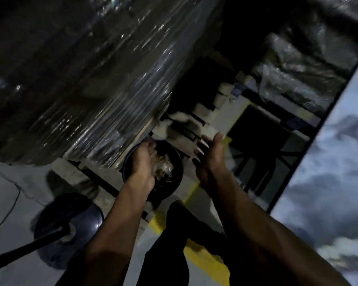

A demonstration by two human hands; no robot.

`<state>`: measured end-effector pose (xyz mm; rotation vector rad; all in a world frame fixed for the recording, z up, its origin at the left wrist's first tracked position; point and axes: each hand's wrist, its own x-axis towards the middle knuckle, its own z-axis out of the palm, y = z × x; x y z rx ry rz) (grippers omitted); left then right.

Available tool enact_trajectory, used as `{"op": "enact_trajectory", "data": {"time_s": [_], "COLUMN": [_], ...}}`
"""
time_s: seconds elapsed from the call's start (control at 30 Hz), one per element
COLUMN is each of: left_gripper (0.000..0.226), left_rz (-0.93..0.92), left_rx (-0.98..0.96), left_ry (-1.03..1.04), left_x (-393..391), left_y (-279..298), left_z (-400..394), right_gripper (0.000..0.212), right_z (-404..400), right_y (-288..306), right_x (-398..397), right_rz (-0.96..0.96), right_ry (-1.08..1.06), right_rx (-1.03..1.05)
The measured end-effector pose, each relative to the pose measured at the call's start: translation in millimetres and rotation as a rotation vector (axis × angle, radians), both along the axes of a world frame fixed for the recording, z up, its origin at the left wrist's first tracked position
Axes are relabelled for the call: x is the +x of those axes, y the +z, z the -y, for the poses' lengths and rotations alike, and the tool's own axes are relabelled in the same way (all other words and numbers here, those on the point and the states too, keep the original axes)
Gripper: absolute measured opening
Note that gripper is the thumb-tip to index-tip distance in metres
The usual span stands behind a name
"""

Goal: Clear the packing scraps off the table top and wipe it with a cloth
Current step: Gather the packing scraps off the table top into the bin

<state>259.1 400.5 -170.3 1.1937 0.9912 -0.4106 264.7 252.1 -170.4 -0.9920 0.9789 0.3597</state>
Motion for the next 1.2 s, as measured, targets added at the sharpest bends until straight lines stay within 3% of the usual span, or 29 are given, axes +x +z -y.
{"op": "enact_trajectory", "data": {"time_s": [0.17,0.3,0.43,0.53,0.57,0.67,0.77,0.87,0.97,1.13,1.2], "left_gripper": [0.048,0.043,0.021,0.015,0.018,0.055,0.057,0.066,0.076,0.081,0.082], "left_rz": [0.271,0.386,0.549,0.642,0.662,0.693,0.724,0.776,0.836,0.818,0.839], "left_rx": [-0.037,-0.035,0.08,0.163,0.16,0.222,0.377,0.571,0.756,0.83,0.818], "left_ry": [-0.15,-0.271,-0.438,-0.564,-0.598,-0.762,-0.933,-1.097,-1.265,-1.449,-1.5], "left_x": [4,-1,-19,-37,-45,-61,-72,-78,-77,-73,-71], "left_y": [82,138,176,191,194,191,179,165,151,145,144], "left_z": [54,120,195,257,277,328,377,425,461,505,521], "right_gripper": [0.071,0.069,0.05,0.048,0.047,0.035,0.025,0.061,0.075,0.094,0.091], "right_z": [63,130,208,273,294,356,416,486,543,599,601], "right_y": [89,147,187,195,197,194,188,179,173,147,132], "right_x": [-20,-50,-106,-154,-169,-204,-225,-232,-220,-197,-201], "right_rz": [0.207,0.393,0.491,0.536,0.533,0.516,0.523,0.415,0.281,0.176,0.172], "right_ry": [-0.191,-0.241,-0.194,-0.154,-0.137,-0.051,0.055,0.233,0.398,0.693,0.756], "right_rx": [0.134,0.08,-0.246,-0.492,-0.569,-0.741,-0.99,-1.365,-1.567,-1.516,-1.471]}}
